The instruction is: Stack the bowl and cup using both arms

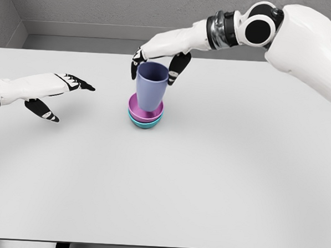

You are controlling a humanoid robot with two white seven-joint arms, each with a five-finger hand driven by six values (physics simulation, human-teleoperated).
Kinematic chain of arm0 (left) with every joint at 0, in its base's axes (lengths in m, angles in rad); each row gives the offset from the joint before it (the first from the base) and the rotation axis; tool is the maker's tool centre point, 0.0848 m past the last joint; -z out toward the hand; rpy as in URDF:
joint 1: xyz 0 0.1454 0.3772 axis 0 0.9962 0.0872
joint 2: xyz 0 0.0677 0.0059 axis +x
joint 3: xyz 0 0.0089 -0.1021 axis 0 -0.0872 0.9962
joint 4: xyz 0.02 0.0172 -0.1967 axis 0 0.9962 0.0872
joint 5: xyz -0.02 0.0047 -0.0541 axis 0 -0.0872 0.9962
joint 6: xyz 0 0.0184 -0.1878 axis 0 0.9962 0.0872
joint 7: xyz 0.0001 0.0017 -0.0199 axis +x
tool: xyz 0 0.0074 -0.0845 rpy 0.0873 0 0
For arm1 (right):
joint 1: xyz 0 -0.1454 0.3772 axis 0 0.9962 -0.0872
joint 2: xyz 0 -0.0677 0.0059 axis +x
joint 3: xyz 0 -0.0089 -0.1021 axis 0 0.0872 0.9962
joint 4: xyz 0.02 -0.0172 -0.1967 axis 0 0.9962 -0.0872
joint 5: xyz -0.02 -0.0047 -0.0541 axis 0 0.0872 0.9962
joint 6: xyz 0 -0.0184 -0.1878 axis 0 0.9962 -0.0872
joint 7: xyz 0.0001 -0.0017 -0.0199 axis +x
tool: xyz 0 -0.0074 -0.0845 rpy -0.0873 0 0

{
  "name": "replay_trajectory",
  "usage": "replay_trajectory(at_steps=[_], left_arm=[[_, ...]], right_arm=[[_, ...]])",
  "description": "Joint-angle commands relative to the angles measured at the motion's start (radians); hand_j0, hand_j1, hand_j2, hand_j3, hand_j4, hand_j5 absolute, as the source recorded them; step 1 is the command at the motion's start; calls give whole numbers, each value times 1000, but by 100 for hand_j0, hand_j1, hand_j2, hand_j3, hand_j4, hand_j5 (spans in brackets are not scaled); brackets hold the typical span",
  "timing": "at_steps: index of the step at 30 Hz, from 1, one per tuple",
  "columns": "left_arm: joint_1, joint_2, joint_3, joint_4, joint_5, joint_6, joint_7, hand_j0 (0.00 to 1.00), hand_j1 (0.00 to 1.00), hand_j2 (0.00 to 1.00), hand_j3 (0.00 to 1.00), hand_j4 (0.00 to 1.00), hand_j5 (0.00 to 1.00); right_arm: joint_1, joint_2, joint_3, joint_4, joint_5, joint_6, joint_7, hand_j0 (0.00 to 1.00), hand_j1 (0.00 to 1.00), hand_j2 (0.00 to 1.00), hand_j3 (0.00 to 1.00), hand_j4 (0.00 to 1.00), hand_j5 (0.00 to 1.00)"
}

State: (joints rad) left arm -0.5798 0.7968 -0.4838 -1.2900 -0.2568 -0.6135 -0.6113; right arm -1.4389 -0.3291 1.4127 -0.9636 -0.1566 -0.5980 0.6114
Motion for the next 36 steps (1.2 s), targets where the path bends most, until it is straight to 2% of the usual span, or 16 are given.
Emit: replay_trajectory(at_steps=[1, 12, 29, 30, 31, 32, 36], left_arm=[[0, 1, 1, 0, 7, 3, 0, 100, 100, 100, 100, 100, 100], [0, 1, 1, 0, 8, 3, 0, 100, 100, 100, 100, 100, 100], [0, 10, -1, 0, 7, 3, 0, 100, 100, 100, 100, 100, 100], [0, 10, -1, 0, 7, 3, 0, 100, 100, 100, 100, 100, 100], [0, 10, -1, 0, 7, 3, 0, 100, 100, 100, 100, 100, 100], [0, 10, -1, -2, 7, 3, 0, 100, 100, 100, 100, 100, 100], [0, 12, -1, 0, 5, 3, 0, 100, 100, 100, 100, 100, 100]], right_arm=[[0, 2, -1, 8, -6, 3, -1, 67, 67, 67, 67, 67, 67], [0, 31, 6, 46, -4, 3, -1, 67, 67, 67, 67, 67, 67], [0, 36, 8, 75, -4, 3, -1, 70, 70, 70, 70, 70, 70], [0, 36, 8, 75, -4, 7, -1, 73, 73, 73, 73, 73, 73], [0, 36, 8, 77, -4, 14, -1, 81, 81, 81, 81, 81, 81], [0, 36, 8, 83, -4, 23, -1, 99, 99, 99, 99, 99, 99], [0, 38, 19, 89, -4, 34, -1, 100, 100, 100, 100, 100, 100]])
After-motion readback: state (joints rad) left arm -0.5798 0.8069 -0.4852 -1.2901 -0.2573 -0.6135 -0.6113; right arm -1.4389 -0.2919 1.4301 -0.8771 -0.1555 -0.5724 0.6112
